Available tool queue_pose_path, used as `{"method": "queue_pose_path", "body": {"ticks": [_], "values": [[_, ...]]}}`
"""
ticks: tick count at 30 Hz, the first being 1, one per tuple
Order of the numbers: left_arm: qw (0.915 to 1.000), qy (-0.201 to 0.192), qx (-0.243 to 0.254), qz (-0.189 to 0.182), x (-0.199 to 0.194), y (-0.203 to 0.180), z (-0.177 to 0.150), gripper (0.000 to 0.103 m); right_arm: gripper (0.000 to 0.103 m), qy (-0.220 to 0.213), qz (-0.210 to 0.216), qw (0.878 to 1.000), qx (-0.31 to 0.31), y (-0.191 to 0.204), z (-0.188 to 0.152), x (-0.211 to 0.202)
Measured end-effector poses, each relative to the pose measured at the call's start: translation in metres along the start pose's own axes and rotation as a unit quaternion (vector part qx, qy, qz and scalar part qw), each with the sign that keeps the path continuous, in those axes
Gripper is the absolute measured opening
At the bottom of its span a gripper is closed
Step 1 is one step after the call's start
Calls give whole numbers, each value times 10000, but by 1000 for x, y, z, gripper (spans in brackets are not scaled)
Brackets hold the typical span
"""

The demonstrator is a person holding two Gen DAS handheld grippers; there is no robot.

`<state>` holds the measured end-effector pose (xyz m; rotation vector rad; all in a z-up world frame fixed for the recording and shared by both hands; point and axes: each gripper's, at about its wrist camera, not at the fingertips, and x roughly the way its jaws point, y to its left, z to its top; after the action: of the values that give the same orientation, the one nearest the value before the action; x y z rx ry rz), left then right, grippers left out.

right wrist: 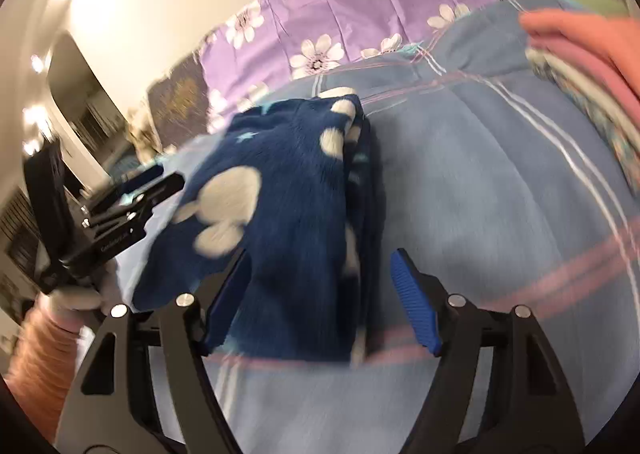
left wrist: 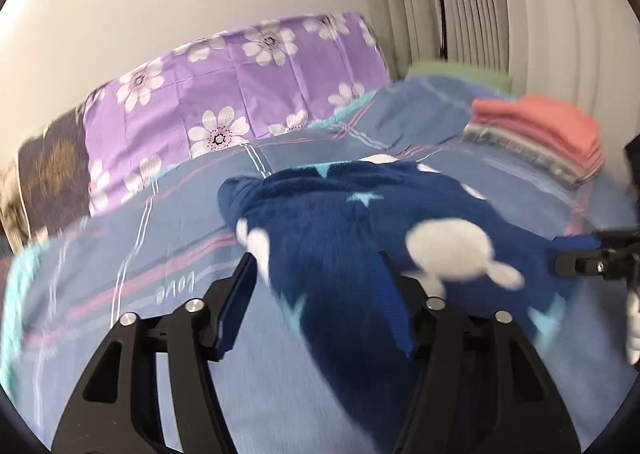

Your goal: Fold small clothes

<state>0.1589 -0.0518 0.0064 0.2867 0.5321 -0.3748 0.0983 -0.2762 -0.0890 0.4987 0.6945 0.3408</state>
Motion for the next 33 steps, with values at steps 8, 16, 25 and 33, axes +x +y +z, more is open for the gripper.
{"method": "queue_pose_path", "body": {"ticks": [8, 16, 25, 33], "values": [[9977, -21, 280, -620, -48, -32, -71, 74, 73, 121, 74, 9980, 613, -4, -37, -14], [9925, 428, 1141, 102, -15, -80, -73, 74, 58, -758, -72, 9960, -460, 59, -21, -34], [9941, 992, 348, 279, 16, -56, -81, 80, 33, -92, -378, 9988, -289, 22, -31, 39], [9941, 961, 399, 302, 16, -59, -84, 81, 32, -33, -682, 9951, -721, 36, -36, 43]]}}
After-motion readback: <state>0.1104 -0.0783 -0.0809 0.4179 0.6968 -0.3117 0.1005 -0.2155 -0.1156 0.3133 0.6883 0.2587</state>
